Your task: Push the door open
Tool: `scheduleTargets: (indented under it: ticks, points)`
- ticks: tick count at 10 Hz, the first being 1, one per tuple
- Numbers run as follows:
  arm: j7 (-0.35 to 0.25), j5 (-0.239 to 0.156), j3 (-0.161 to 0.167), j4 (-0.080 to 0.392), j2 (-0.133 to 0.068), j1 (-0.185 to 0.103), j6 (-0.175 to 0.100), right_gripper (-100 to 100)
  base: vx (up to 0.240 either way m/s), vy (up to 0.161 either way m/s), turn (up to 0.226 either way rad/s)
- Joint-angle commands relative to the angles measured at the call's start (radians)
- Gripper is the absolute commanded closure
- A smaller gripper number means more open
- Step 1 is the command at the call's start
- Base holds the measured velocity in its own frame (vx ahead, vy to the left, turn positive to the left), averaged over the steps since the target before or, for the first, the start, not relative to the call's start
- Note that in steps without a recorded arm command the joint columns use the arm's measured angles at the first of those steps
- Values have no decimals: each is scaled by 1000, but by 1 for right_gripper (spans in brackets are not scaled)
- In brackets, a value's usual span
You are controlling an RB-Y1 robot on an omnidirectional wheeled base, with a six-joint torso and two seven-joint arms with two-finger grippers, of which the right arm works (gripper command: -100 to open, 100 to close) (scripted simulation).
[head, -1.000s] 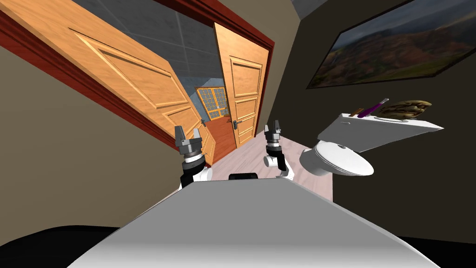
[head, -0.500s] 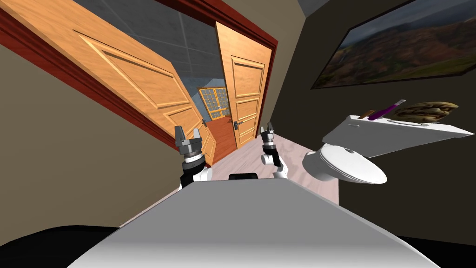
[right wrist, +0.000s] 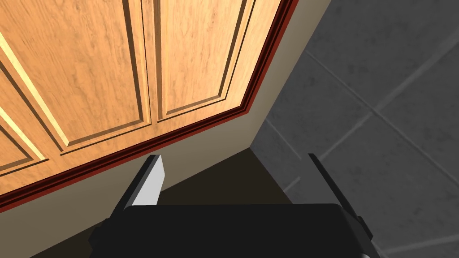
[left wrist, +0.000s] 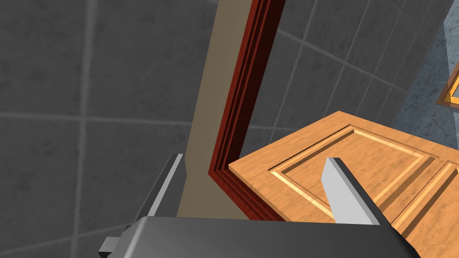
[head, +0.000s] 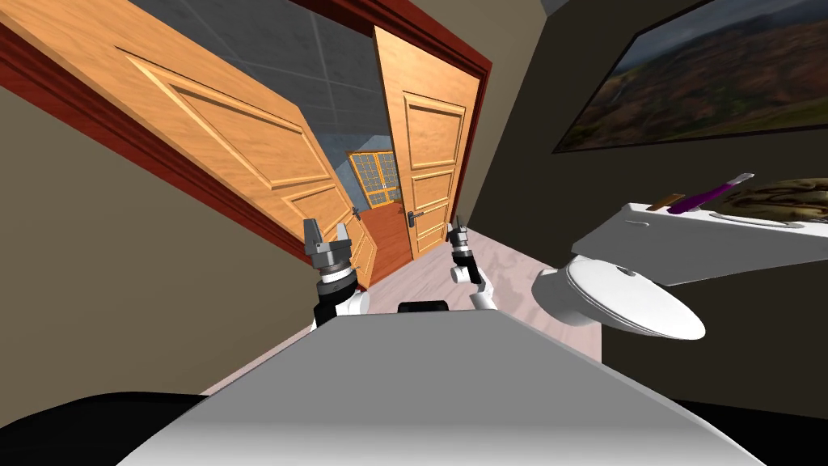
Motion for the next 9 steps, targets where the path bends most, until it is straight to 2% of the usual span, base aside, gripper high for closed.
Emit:
scheduleTargets:
  ticks: [1, 2, 3, 4, 6, 7, 9]
  points:
    - [-7, 3, 3, 50, -3, -31, 0, -100, 46, -34, 44]
    - [-7, 3, 3, 62, -3, -31, 0, -100, 40, -27, 40]
    - [-12, 7, 7, 97, -4, -55, 3, -100, 58, -25, 66]
    - [-12, 7, 7, 106, -4, -55, 3, -100, 47, -23, 27]
    - [-23, 13, 15, 177, -7, -104, 9, -100, 59, -35, 77]
    - [-23, 13, 15, 192, -7, -104, 9, -100, 53, -37, 33]
    - [-34, 20, 23, 267, -8, -153, 16, -100, 65, -48, 73]
